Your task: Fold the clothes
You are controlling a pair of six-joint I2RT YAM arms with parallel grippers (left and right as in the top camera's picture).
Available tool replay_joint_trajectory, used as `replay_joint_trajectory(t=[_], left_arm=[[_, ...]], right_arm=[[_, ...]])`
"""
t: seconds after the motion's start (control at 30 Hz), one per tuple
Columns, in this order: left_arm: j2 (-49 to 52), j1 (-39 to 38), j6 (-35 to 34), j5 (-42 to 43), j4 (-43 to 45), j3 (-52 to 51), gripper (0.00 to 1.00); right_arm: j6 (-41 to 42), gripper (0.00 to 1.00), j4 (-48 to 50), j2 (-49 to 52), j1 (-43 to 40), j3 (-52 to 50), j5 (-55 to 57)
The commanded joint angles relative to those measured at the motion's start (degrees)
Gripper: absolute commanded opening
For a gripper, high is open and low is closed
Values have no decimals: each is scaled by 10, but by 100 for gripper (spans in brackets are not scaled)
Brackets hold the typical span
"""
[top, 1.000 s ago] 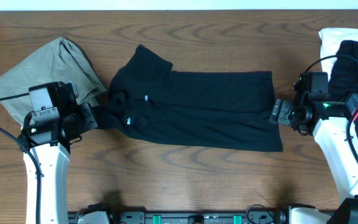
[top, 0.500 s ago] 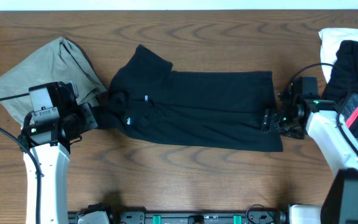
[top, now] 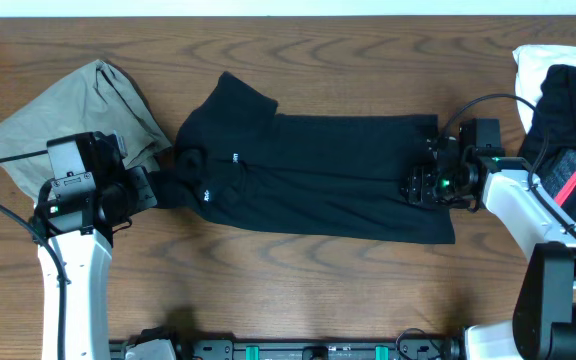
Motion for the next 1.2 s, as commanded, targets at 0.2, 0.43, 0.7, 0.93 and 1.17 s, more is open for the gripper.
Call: replay_joint_trajectory(t=[0.2,0.43,0.7,0.93,1.17], left_arm=[[3,2,-3,-5,-2,9,9],[3,2,-3,-5,-2,9,9],[3,2,-3,-5,-2,9,10],[7,2,-3,-5,-2,9,10],[23,2,-3,-5,-6,9,10]], right_arm=[[0,68,43,45,5,-3,23],[22,48,82,57,5,-3,26],[32,2,93,57,5,-2,29],[47,1,102,49,2,7,48],[70,3,144,43,-3,23,97]])
